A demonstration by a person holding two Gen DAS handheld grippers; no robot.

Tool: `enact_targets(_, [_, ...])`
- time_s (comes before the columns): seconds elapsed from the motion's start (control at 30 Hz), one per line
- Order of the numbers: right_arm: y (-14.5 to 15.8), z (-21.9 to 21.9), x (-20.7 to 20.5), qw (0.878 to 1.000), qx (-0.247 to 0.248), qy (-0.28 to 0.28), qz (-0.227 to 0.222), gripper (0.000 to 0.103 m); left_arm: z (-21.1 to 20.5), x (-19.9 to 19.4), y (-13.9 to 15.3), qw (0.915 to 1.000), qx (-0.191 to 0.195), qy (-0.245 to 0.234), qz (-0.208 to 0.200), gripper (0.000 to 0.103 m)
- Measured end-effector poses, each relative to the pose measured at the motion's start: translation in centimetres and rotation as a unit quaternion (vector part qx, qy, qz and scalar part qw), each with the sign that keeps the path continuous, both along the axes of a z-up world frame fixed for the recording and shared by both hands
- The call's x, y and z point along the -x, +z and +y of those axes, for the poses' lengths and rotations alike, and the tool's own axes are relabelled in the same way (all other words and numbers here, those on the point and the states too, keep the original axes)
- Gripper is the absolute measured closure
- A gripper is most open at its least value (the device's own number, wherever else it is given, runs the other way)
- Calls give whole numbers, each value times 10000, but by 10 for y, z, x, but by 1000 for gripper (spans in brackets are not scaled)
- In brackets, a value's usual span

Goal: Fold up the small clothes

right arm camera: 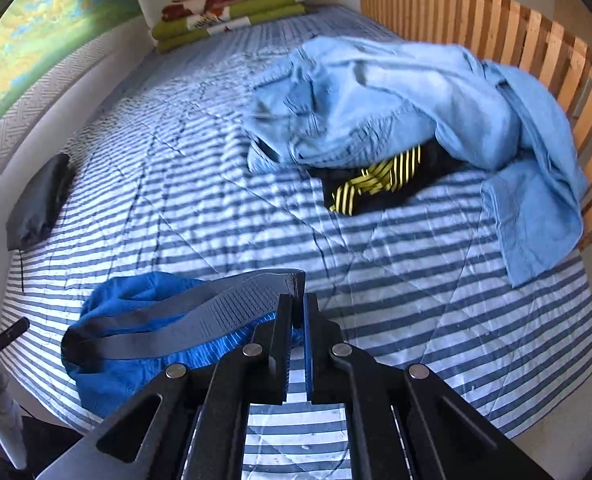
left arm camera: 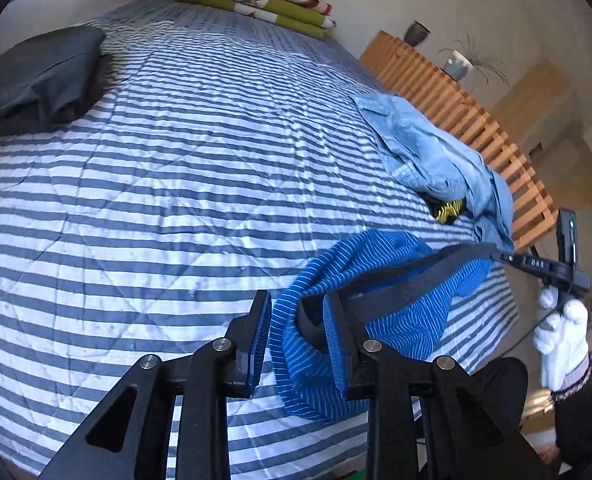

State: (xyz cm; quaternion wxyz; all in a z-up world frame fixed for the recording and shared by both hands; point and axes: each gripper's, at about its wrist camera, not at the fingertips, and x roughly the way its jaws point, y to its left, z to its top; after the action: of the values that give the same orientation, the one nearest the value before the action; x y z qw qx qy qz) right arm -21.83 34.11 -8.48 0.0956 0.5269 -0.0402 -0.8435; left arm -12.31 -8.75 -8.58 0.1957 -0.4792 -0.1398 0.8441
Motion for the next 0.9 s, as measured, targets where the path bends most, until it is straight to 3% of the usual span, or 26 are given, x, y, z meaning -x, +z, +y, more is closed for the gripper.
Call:
enact_targets(0.1, [-9, 5, 3, 9999, -16, -69, -92, 98, 32, -5, -7, 9985, 327, -430, 19, 74])
enact_targets(0.23, [-14, 4, 2, 9999, -9, -22, -123, 98, 56, -6, -22, 9948, 856, -551, -35, 74])
enact_targets(0.53, [-9, -3, -7, 9999, 3, 138, -72, 98, 76, -2, -41, 9882, 1336, -753, -41, 74])
enact_targets(0.63, [-9, -3, -7, 9999, 13, 144, -94, 98, 85, 3, -46, 9825, 1636, -884, 100, 74])
enact_targets(0.7, [-10, -3, -7, 9998, 6, 140, -102, 98, 87, 9, -50, 9818, 1650, -931, 109, 75])
enact_targets(0.73, [-10, -3, -7, 9998, -5, 138, -107, 98, 88, 12, -52, 9828, 1587, -940, 72, 89])
enact_targets(0.77, [-11, -2, -6, 9998, -6, 134, -116, 98, 87, 16, -53, 9834, 1565, -921, 25, 94])
enact_targets(0.9, [-7, 5, -4, 9999, 96, 36, -128, 98, 75, 22, -40, 9905, 1234, -600, 56, 96])
